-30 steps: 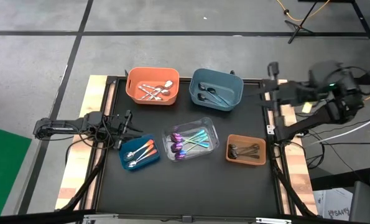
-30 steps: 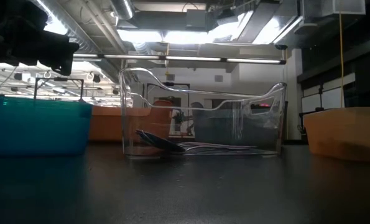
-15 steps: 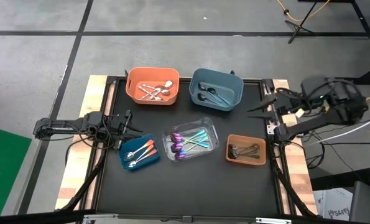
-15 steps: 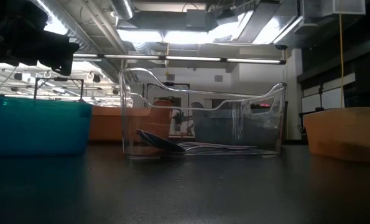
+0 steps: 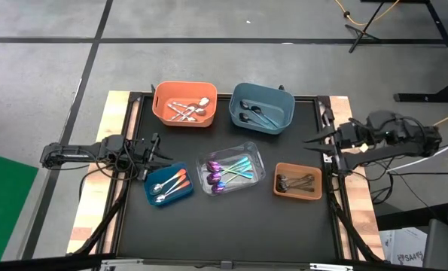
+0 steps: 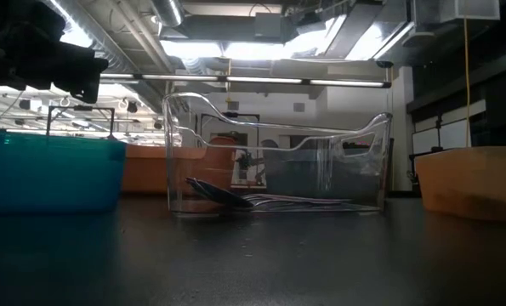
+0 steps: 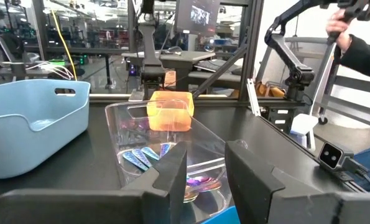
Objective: Sort silverware by color (type)
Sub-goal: Return to Home Position
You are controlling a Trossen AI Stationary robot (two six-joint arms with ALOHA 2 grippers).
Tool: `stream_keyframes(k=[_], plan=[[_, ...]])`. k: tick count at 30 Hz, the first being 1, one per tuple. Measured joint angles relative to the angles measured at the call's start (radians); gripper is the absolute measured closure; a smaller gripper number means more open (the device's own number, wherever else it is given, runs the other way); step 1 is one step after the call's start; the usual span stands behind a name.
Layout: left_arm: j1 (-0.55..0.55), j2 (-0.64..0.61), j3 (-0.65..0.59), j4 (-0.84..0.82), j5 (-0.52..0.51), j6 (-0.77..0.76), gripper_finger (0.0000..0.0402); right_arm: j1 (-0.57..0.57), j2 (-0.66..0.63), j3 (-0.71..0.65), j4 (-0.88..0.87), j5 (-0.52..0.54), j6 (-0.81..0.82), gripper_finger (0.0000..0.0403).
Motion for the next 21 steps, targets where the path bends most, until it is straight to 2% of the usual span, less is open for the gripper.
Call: stream_keyframes(k=[5,14,21], plan=[[0.000,0.000,0.000,0.000,0.000,0.000,0.0298,0.000,-0.156,-0.167,0.106,0.000,0.000,0.0333],[0.000,0.000,0.000,0.000,0.000,0.000,0.0298,0.000,-0.368,-0.351,0.120,0.001,0.045,0.0333],[0.000,0.000,0.000,0.000,0.000,0.000,0.0298,0.000,-0.500,-0.482,0.172,0.067,0.045,0.0333]])
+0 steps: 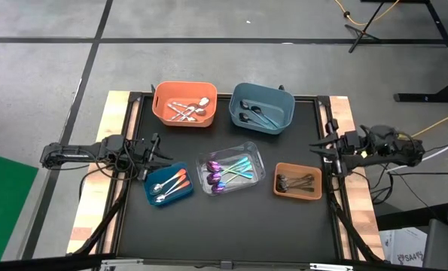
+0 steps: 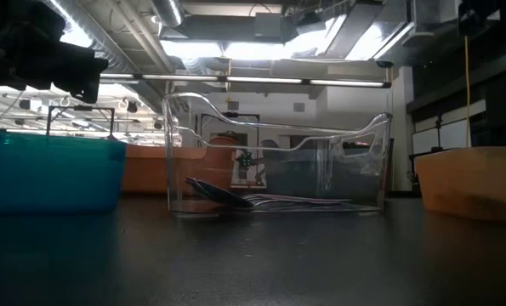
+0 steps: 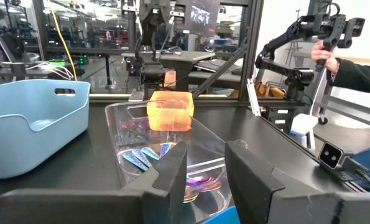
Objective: Sort silverware by color (type)
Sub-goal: Return to Home Position
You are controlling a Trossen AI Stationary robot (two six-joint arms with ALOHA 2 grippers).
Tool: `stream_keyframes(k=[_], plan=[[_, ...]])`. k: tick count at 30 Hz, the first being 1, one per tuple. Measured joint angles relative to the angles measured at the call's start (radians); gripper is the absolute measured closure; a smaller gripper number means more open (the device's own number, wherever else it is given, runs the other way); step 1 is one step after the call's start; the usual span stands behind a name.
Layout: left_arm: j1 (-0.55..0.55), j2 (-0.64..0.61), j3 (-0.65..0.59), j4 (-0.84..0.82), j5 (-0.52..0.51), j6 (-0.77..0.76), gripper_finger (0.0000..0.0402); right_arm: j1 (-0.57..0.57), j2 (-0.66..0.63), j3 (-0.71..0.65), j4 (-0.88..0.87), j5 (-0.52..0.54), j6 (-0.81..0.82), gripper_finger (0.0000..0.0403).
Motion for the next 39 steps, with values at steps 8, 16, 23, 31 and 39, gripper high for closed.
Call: stream_keyframes(k=[8,16,23,31,39], plan=[[0.000,0.000,0.000,0.000,0.000,0.000,0.0298,0.000,-0.103,-0.107,0.018,0.014,0.007,0.0333],[0.000,0.000,0.000,0.000,0.000,0.000,0.0298,0.000,-0.102,-0.184,0.048,0.077,0.007,0.0333],[0.000,0.000,0.000,0.000,0.000,0.000,0.0298,0.000,-0.102,-0.309,0.232,0.074,0.001,0.0333],[0.000,0.000,0.000,0.000,0.000,0.000,0.0298,0.000,-0.102,-0.474,0.491,0.078,-0.033,0.0333],[0.000,0.000,0.000,0.000,0.000,0.000,0.0298,0.000,-0.102,-0.536,0.595,0.215,-0.115,0.0333]])
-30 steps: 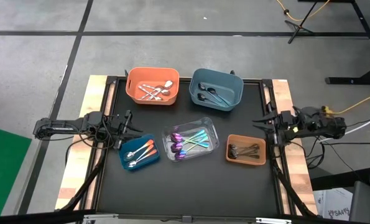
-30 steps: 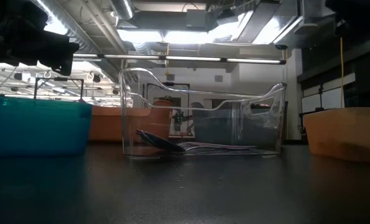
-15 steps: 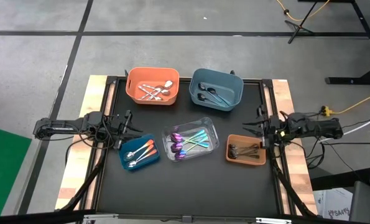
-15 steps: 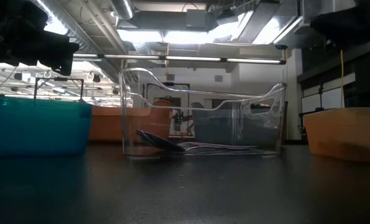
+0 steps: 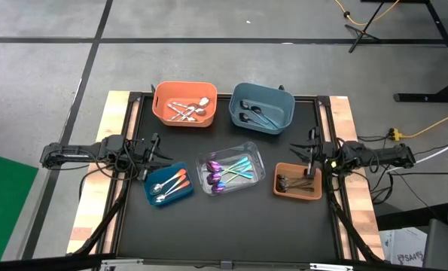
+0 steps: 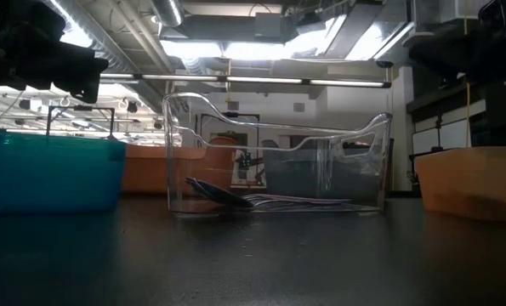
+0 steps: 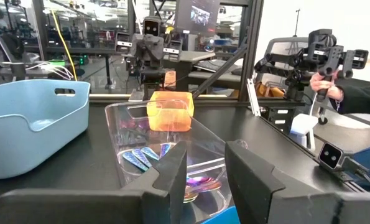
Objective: Sort silverware by color (type)
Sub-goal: Return to Home Position
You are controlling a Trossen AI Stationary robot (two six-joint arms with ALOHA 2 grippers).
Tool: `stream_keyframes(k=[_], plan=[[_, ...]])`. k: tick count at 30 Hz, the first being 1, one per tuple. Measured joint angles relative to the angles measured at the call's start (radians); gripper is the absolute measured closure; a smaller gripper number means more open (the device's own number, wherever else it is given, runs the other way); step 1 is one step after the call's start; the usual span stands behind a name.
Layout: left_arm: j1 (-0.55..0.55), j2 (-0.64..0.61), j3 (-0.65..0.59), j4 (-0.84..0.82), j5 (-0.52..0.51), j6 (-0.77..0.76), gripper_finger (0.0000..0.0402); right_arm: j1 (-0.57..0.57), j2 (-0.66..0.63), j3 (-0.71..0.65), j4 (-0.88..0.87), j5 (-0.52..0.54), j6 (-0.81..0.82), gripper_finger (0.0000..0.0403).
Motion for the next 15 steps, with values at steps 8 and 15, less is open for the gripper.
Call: stream_keyframes(k=[8,15], plan=[[0.000,0.000,0.000,0.000,0.000,0.000,0.0298,-0.032,0.000,0.000,0.007,0.037,-0.070,0.0333],[0.000,0.000,0.000,0.000,0.000,0.000,0.0298,-0.180,0.004,0.002,-0.166,-0.130,0.045,0.0333]])
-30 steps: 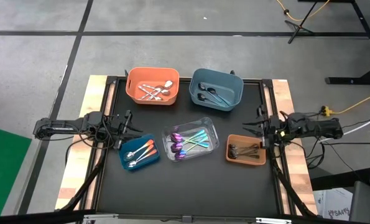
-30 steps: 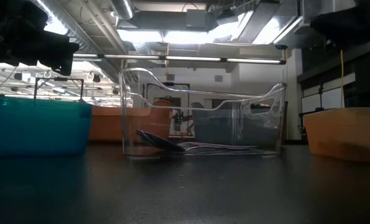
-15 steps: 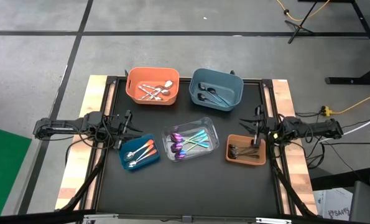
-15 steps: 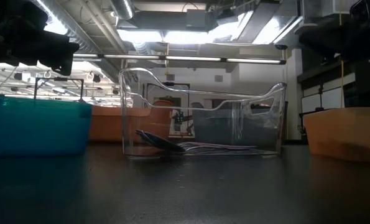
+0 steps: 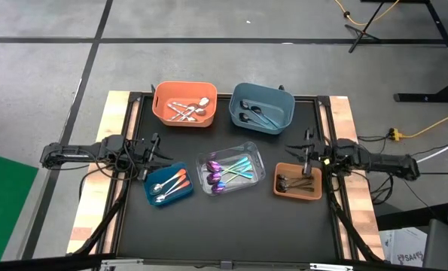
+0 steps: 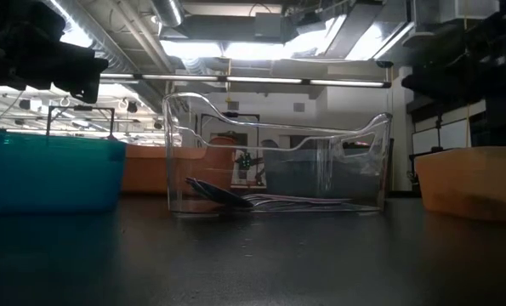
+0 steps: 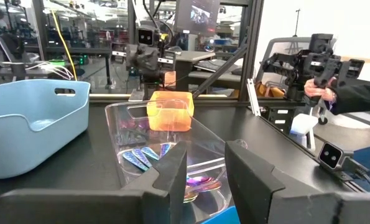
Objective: Sort silverware by color (type)
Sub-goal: Return to Home Position
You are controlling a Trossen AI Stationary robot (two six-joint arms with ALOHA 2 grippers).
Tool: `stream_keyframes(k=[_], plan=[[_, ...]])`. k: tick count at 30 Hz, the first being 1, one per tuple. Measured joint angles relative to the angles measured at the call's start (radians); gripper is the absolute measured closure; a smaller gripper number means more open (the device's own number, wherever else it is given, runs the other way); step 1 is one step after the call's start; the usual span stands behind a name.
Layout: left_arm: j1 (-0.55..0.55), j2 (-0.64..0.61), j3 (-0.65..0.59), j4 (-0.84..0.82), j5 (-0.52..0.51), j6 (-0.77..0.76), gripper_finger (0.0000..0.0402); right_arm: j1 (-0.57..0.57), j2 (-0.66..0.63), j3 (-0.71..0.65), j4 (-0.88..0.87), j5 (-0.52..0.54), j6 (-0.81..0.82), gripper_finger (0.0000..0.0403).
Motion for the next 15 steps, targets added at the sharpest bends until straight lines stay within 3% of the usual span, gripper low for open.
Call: stream_keyframes(k=[4,15], plan=[[0.000,0.000,0.000,0.000,0.000,0.000,0.0298,-0.075,0.011,0.000,-0.022,-0.175,0.035,0.0333],[0.000,0.000,0.000,0.000,0.000,0.000,0.0298,-0.102,0.029,0.000,-0.021,-0.185,0.044,0.0333]])
